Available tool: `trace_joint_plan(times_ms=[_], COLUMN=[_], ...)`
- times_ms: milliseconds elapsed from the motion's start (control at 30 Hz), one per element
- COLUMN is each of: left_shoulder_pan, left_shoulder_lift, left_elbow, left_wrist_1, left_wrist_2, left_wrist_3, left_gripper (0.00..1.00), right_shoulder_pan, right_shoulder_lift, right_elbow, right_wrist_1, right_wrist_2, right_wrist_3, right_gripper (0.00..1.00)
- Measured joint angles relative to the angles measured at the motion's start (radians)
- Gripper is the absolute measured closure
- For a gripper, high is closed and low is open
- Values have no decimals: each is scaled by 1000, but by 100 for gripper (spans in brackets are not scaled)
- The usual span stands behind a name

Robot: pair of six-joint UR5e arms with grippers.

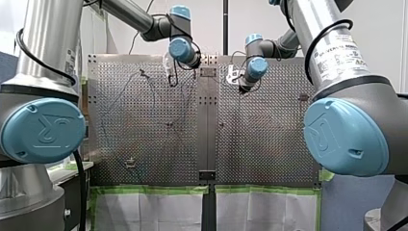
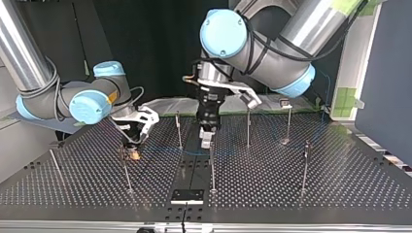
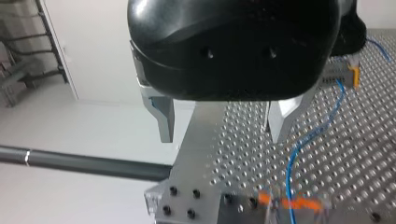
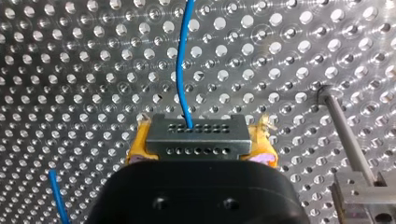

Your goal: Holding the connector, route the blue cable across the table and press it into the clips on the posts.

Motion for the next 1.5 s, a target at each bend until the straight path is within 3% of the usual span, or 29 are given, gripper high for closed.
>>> trace_joint_plan(times_ms=[333, 533, 1133, 1500], left_shoulder_pan=[-75, -94, -93, -70], left_shoulder_lift=[-71, -121, -269, -361], left_elbow=[75, 125, 272, 363], left_wrist_1=[-27, -59, -58, -15], left_wrist_2=[-63, -113, -244, -252], left_wrist_3=[35, 69, 131, 133], left_gripper=[0, 0, 0, 0], right_shoulder_pan=[-7, -10, -28, -28], right_shoulder_lift=[4, 9, 12, 14], right_elbow=[0, 0, 0, 0], right_wrist_1=[0, 0, -2, -3], right_wrist_2=[-1, -2, -1, -2], right_wrist_3=[-6, -9, -9, -9], right_gripper=[100, 100, 100, 100])
